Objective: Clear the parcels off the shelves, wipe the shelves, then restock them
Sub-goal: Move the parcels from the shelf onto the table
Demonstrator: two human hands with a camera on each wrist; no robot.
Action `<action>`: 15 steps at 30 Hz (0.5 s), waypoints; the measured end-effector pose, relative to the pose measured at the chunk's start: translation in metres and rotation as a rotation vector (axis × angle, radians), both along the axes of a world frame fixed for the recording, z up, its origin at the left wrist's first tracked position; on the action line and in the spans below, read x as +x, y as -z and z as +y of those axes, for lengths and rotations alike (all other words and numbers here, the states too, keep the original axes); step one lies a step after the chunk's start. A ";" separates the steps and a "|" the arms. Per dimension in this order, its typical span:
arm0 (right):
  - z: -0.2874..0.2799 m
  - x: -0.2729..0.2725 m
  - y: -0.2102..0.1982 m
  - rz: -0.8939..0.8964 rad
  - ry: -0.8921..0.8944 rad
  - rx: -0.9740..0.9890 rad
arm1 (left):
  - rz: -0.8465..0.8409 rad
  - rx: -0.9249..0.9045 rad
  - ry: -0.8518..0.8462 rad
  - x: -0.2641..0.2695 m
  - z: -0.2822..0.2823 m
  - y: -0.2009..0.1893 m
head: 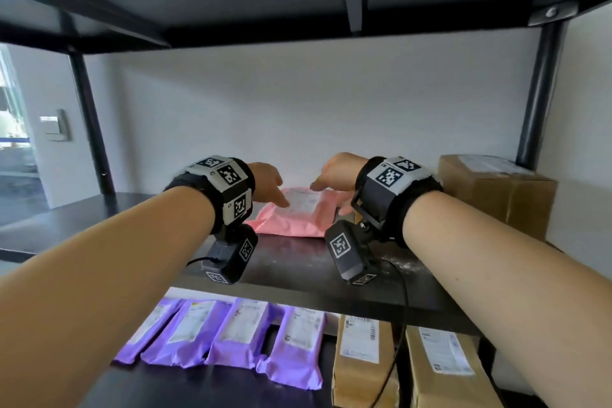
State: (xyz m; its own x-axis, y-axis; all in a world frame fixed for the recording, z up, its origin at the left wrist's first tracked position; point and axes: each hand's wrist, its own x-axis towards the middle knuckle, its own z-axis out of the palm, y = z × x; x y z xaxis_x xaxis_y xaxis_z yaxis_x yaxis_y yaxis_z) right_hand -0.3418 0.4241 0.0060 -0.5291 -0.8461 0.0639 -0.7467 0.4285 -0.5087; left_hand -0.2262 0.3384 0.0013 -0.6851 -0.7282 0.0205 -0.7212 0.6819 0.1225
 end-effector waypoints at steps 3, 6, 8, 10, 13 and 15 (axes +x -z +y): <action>-0.016 0.001 0.007 -0.015 0.051 0.092 | -0.080 0.064 0.040 -0.007 -0.021 0.002; -0.027 0.004 0.013 -0.010 0.089 0.162 | -0.155 0.084 0.080 -0.013 -0.036 0.006; -0.036 0.001 0.018 -0.060 0.139 0.186 | -0.183 0.100 0.110 -0.015 -0.043 0.010; -0.043 -0.005 0.024 -0.114 0.184 0.169 | -0.186 0.144 0.131 -0.016 -0.053 0.012; -0.046 -0.008 0.028 -0.196 0.205 0.137 | -0.131 0.239 0.148 -0.013 -0.062 0.014; -0.046 -0.003 0.028 -0.196 0.225 0.180 | -0.096 0.270 0.162 -0.012 -0.067 0.016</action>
State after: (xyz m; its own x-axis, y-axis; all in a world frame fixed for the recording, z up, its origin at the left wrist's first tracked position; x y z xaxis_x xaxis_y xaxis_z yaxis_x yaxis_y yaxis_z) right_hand -0.3444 0.3781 -0.0221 -0.6911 -0.6954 -0.1970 -0.5187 0.6670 -0.5349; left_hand -0.2384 0.2711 -0.0145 -0.7815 -0.5802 -0.2292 -0.6234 0.7406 0.2509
